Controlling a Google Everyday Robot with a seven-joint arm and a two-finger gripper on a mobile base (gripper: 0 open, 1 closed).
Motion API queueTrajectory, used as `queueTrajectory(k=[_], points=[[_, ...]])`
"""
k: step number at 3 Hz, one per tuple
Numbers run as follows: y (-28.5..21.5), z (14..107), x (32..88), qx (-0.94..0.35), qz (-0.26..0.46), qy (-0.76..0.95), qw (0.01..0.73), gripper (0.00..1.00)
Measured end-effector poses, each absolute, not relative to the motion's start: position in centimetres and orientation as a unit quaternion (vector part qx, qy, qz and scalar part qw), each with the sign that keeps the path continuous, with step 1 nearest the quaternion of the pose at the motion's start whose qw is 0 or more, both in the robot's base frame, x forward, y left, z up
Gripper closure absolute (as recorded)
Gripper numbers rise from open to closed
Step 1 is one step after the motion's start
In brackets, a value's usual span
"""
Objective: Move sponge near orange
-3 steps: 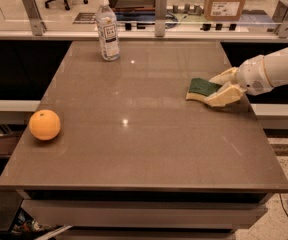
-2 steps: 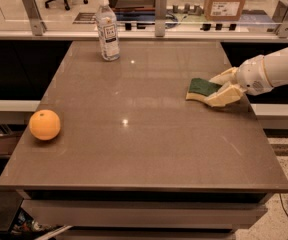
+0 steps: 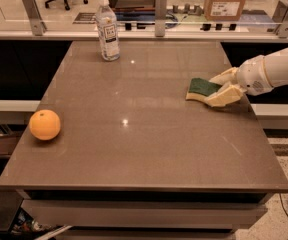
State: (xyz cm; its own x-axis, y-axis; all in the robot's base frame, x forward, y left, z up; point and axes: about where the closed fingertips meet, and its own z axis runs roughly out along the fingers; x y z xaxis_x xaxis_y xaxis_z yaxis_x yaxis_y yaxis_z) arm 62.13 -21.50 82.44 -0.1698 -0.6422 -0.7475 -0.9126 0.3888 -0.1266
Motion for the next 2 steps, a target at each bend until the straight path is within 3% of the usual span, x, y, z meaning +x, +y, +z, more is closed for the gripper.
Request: queueTrajectory(k=[2], points=[[-21.5, 82.48, 62.13, -0.523, 0.179, 0.743, 0.377, 1.0]])
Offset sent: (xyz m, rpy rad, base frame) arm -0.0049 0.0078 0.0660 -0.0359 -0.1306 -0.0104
